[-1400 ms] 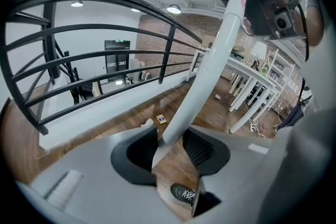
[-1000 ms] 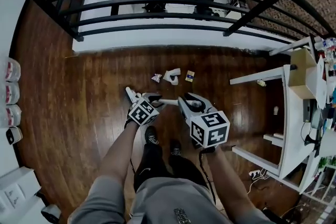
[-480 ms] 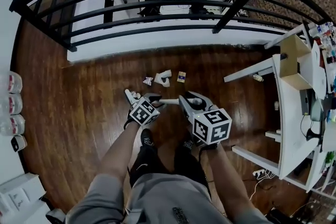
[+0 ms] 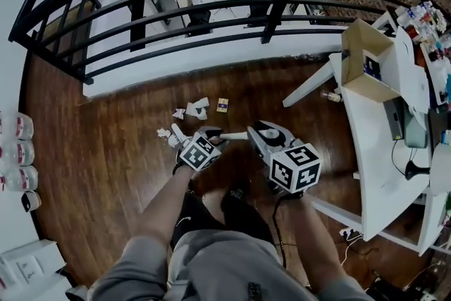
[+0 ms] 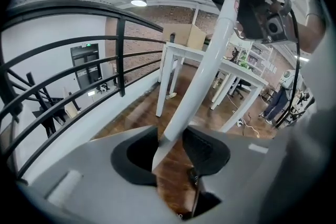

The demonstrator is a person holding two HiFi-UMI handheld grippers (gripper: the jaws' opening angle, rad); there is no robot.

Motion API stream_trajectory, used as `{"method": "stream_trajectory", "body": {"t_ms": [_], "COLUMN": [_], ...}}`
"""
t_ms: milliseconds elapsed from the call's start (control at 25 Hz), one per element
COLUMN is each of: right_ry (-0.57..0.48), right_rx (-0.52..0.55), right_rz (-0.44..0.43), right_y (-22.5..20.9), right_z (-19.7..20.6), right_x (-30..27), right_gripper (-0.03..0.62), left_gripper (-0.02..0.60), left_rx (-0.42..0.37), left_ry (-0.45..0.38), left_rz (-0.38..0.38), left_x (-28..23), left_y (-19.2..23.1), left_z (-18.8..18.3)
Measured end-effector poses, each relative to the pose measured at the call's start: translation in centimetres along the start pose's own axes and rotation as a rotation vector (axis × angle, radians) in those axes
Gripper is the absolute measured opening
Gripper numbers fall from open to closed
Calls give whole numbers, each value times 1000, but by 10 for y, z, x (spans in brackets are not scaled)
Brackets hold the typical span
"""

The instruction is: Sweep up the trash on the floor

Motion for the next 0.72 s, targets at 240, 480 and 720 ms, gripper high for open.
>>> {"method": "stream_trajectory", "body": {"t_ms": [240,480,720], "right_ry": [-92,-120,-114], "right_rx": [22,50,65], "right_rz": [76,170,244], "right_y": [-49,-85,-122], "right_z": [-20,-44,-75], "right_x": [52,64,44], "right_gripper": [86,87,87], "left_gripper": [141,141,143], "left_rx": [-39,-57,-85], "left_ry": [-31,-80,-130], "left_rz": [76,158,215], "left_x": [-53,-93,-127], "left_y": [-45,-51,-18], "left_z": [-61,-108,-153]}}
Point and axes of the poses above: the fingertips, and each gripper's own axes: x backward along the fingers, y to its left, z out of its underside, the point moved 3 cm from there along x, backward along the fingers, and after that the axes turned 1 degree about z, right-handed, at the moved point
